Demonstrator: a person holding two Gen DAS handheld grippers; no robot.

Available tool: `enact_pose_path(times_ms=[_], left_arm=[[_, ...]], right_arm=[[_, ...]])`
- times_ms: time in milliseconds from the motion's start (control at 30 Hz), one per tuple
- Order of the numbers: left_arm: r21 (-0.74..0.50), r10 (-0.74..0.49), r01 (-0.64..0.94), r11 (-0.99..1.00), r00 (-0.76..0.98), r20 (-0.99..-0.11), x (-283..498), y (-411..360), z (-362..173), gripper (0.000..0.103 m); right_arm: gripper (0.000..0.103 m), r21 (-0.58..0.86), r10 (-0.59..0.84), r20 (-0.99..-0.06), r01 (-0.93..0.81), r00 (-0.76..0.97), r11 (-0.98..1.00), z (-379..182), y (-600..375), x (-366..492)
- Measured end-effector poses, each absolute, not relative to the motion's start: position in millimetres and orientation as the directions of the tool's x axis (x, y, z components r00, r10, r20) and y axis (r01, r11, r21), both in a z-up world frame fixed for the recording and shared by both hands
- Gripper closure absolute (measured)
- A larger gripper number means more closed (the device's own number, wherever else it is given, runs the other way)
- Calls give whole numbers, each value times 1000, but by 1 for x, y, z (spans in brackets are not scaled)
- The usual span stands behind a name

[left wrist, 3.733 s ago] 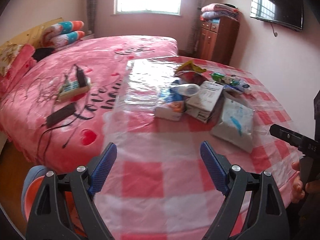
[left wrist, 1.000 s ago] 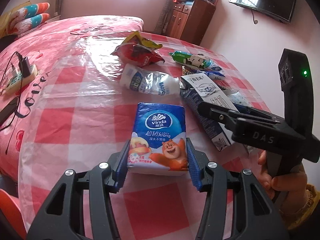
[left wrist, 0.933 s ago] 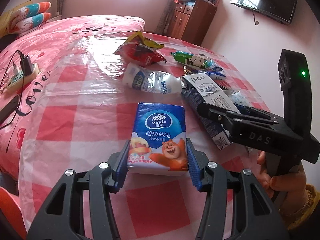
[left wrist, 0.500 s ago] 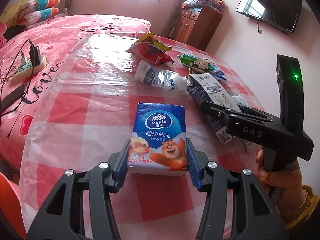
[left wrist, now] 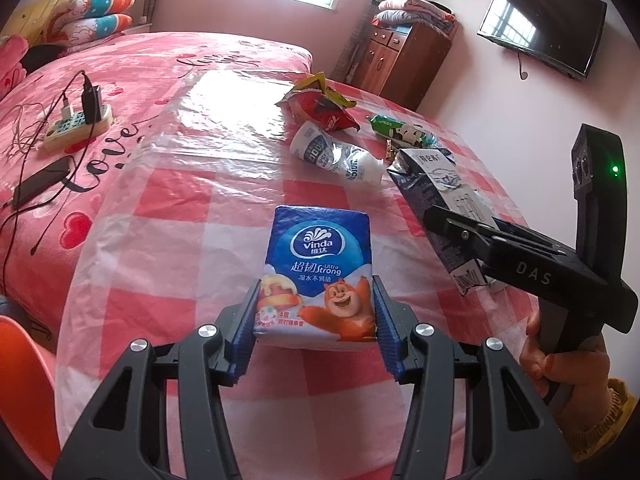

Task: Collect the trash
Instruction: 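Carry both items to the orange bucket and open both tools to drop them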

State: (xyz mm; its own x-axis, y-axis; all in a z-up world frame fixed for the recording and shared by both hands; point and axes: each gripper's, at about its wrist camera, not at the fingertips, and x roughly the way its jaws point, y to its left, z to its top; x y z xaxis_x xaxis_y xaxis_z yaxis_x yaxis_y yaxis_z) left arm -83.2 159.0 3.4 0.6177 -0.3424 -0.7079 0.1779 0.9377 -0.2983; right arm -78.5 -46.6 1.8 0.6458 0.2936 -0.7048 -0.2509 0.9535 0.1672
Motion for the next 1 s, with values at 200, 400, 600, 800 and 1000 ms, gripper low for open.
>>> enact_pose_path(times_ms=[200,400,600,800,1000], left_arm=[[-295,-327,159,942,636,-699,-95,171,9,50],[-295,-308,135,946,662,-683,-106,188,17,50],[-298,-293,115,948,681,-671,-116,203,23,50],[-297,-268,83,951,697,-665,-128,221,26,50],[-288,-221,27,957,710,-669,-140,245,26,50]], right_arm=[[37,183,322,-695,-274,643,944,9,-38,-91],[37,193,355,-686,-311,635,931,17,-24,-103],[37,188,373,-685,-343,626,921,23,-10,-112],[37,191,400,-688,-381,605,905,25,6,-119],[37,216,446,-694,-428,565,878,27,26,-123]])
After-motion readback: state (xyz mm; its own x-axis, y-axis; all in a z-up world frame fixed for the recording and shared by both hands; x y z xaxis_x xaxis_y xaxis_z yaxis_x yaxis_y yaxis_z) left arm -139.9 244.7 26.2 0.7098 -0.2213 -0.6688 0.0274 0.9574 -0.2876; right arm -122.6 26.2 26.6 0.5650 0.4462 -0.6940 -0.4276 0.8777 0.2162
